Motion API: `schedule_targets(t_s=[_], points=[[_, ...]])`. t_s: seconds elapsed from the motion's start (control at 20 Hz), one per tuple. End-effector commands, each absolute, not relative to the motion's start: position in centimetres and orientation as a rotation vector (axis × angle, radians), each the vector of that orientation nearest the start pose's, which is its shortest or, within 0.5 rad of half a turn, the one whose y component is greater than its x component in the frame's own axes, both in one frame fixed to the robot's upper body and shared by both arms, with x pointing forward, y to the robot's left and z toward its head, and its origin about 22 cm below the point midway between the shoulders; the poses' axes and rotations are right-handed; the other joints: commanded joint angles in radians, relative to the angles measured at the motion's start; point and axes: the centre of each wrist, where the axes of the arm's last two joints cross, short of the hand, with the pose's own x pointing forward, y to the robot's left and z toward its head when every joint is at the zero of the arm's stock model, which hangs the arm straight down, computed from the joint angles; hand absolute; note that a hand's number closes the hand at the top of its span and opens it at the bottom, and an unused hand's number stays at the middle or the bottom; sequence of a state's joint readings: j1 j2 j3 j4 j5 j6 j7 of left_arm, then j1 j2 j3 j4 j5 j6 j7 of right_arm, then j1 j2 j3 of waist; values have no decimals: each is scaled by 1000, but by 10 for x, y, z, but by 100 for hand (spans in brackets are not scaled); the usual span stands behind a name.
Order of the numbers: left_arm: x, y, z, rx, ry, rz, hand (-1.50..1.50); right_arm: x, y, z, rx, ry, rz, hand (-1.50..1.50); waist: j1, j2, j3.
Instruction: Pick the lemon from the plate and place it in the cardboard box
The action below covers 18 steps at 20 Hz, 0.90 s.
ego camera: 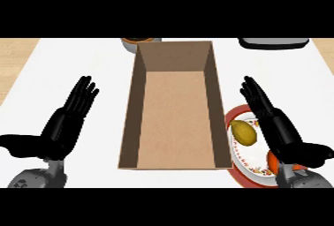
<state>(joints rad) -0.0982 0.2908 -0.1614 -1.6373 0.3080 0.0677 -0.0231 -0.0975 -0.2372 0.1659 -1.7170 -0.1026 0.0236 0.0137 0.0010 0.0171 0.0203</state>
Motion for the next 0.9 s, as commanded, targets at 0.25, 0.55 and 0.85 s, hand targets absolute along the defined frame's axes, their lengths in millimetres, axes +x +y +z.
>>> schedule_targets(t_s=[0.25, 0.55, 0.85], points=[[257, 342, 45, 496, -1522, -233, 0, 268, -231, 33, 744, -1675, 333, -150, 90, 27, 1], [255, 348, 30, 561, -1435, -227, 0, 270, -289, 17, 725, -1800, 609, -150, 53, 29, -6], [261, 353, 31, 588, -1413, -224, 0, 290, -326, 11, 932, -1867, 565, -150, 58, 17, -8]])
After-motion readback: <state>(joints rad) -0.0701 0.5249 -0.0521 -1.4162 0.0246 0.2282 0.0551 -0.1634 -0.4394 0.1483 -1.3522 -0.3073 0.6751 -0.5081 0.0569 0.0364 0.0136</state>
